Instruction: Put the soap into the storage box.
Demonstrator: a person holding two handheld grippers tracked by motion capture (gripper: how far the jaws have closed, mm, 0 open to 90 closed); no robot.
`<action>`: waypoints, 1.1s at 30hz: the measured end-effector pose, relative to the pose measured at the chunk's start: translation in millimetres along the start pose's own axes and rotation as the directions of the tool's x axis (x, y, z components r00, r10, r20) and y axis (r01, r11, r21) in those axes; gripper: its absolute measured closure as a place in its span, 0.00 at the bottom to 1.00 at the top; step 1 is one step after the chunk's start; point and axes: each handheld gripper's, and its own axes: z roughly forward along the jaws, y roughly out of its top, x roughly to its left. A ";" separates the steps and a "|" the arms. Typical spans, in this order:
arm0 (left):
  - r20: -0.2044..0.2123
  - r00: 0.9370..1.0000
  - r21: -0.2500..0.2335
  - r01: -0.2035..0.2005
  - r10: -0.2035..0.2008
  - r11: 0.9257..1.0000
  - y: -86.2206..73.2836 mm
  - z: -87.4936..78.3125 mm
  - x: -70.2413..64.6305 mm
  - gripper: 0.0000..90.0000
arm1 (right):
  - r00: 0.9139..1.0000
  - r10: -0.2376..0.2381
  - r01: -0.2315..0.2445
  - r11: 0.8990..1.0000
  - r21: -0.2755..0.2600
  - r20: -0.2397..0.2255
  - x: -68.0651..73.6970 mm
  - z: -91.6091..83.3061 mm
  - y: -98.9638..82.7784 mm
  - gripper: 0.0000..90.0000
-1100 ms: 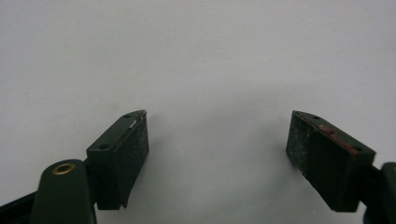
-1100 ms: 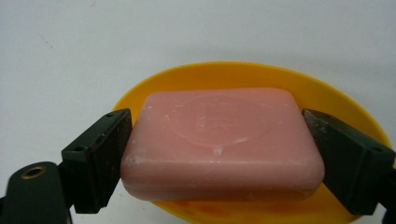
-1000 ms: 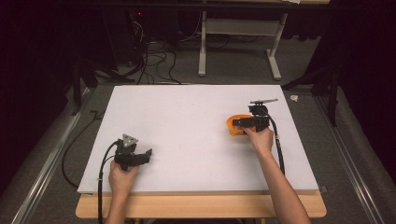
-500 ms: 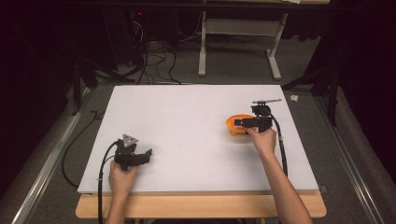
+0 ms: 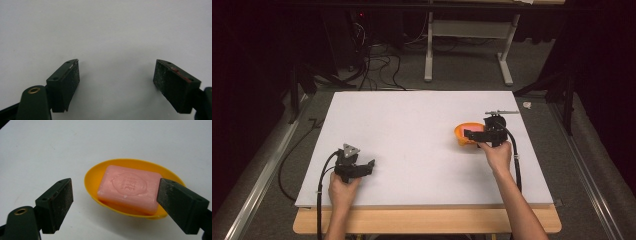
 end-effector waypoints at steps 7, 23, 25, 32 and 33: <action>0.000 1.000 0.000 0.001 -0.001 1.000 0.0 0.0 0.0 0.24 | 1.000 -0.022 0.022 0.999 -0.023 -0.010 1.9 -10.1 -5.8 0.16; 0.000 1.000 0.000 0.000 0.000 1.000 0.0 0.0 0.0 0.24 | 0.994 -0.099 0.094 0.991 -0.092 -0.045 9.8 -32.4 -25.8 0.23; 0.000 1.000 0.000 0.000 0.000 1.000 0.0 0.0 0.0 0.24 | 0.992 -0.116 0.110 0.988 -0.104 -0.049 10.2 -34.0 -29.6 0.25; -0.001 1.000 0.000 -0.001 0.001 1.000 0.0 0.0 -0.2 0.24 | 0.989 -0.126 0.117 0.987 -0.112 -0.075 11.6 -35.8 -43.2 0.28; -0.001 1.000 0.000 -0.001 0.001 1.000 0.0 0.0 -0.1 0.24 | 0.989 -0.129 0.121 0.986 -0.114 -0.074 11.6 -36.0 -44.9 0.29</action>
